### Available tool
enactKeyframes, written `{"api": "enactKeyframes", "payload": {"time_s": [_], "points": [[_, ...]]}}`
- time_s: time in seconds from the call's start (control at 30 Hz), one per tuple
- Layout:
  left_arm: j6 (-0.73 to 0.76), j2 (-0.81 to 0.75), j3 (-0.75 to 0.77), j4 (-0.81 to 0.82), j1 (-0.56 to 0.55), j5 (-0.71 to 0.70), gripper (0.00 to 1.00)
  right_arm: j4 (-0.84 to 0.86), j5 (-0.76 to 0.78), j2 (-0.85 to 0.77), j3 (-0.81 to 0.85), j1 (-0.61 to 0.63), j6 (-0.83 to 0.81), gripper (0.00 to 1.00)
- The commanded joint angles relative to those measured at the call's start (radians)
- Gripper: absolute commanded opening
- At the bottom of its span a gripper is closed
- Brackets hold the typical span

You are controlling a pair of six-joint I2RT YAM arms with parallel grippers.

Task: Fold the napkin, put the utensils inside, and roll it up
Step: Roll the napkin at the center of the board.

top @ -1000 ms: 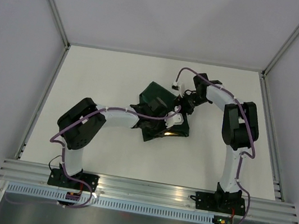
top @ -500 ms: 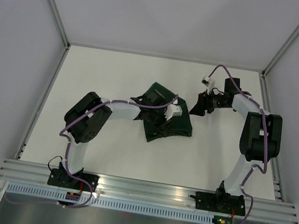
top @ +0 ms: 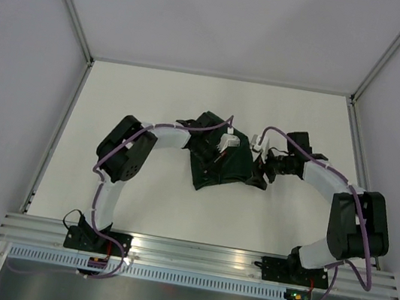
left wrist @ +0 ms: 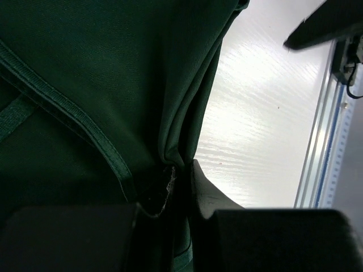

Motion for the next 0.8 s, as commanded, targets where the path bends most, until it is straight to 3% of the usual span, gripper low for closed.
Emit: {"api": "enactKeyframes", "payload": {"time_s": [0.0, 0.27, 0.77], "points": [[-0.002, 0.063, 0.017, -0.119, 0.01, 0.014, 0.02, 0.17, 0.044, -0.09, -0.069, 0.068, -0.11, 0.76], [0.003, 0.104, 0.061, -0.156, 0.018, 0.037, 0.02, 0.216, 0.129, -0.071, -0.097, 0.204, -0.148, 0.79], [-0.016, 0.13, 0.08, -0.163, 0.019, 0.03, 0.02, 0.134, 0.198, 0.036, -0.025, 0.298, -0.233, 0.8]]}}
